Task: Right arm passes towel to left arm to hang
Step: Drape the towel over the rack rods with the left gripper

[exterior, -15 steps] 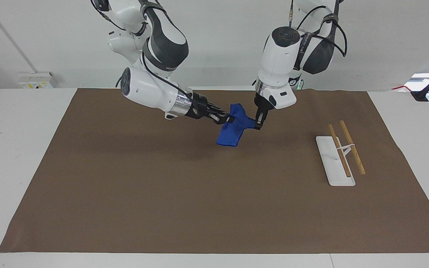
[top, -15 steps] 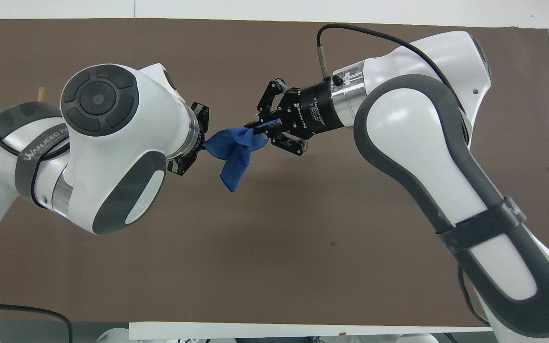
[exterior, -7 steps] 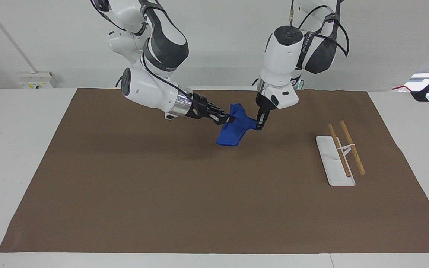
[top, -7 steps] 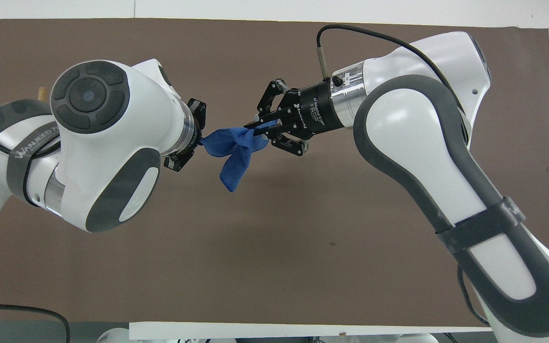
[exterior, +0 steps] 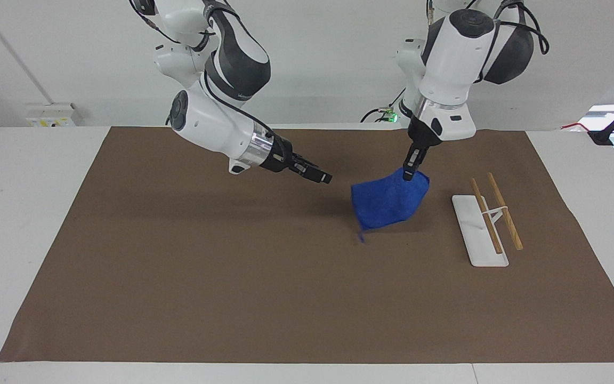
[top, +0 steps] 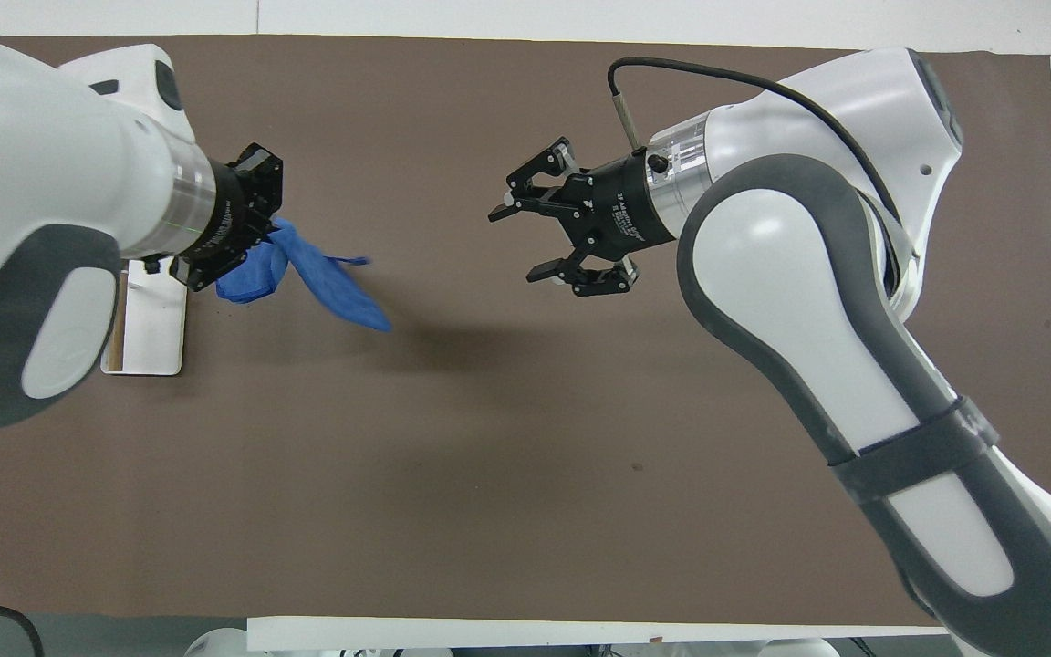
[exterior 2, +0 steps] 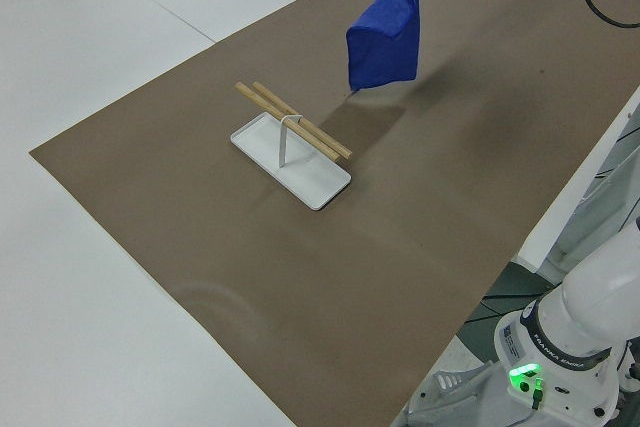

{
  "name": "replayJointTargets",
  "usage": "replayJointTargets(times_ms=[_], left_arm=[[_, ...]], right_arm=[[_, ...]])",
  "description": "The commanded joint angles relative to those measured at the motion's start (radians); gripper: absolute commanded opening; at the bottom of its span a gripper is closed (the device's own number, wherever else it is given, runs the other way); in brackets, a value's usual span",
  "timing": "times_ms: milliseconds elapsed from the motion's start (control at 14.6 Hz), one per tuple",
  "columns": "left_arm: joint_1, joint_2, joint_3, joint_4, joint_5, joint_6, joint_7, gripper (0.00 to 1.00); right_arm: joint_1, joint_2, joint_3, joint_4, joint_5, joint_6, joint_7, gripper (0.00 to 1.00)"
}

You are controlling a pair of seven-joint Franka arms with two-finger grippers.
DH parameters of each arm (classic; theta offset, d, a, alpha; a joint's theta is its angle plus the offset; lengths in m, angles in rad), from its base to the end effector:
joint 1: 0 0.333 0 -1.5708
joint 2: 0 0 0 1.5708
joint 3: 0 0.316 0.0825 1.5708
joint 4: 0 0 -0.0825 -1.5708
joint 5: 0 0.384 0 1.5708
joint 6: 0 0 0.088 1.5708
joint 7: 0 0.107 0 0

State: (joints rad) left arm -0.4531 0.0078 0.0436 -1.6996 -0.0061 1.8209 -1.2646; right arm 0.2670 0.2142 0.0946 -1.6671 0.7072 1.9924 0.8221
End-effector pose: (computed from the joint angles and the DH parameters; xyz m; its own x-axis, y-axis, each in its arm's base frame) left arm 0.5283 -0.2299 0.5814 0.6538 0.7561 0.0287 0.7498 -0.6525 0.1097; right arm 0.5884 0.2602 0.5043 0.7348 -0.5025 -0.4556 -0.6767 -0.5896 -0.4410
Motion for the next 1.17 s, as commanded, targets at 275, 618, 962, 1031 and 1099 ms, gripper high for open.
replayJointTargets(times_ms=[275,618,962,1031,1099], left_arm=[[0.336,-0.020,0.001,-0.014,0.038,-0.072,0.481,0.00],[0.562,-0.069,0.001,-0.164,0.041,0.144,0.744,0.00],[0.631,-0.108,0.001,-0.308,0.040,0.305,0.887,1.00],[0.629,-0.108,-0.001,-0.305,0.040,0.305,0.886,1.00],[0.620,-0.103,-0.002,-0.299,0.038,0.314,0.881,1.00]], right_arm=[[-0.181,-0.059,0.004,-0.002,-0.544,-0.136,-0.439,1.00],[-0.305,-0.169,0.004,0.059,-0.758,-0.343,-0.597,1.00],[-0.362,-0.225,0.002,0.182,-0.818,-0.584,-0.683,1.00],[-0.389,-0.229,0.001,0.162,-0.813,-0.571,-0.733,1.00],[-0.403,-0.231,0.001,0.161,-0.807,-0.569,-0.759,1.00]])
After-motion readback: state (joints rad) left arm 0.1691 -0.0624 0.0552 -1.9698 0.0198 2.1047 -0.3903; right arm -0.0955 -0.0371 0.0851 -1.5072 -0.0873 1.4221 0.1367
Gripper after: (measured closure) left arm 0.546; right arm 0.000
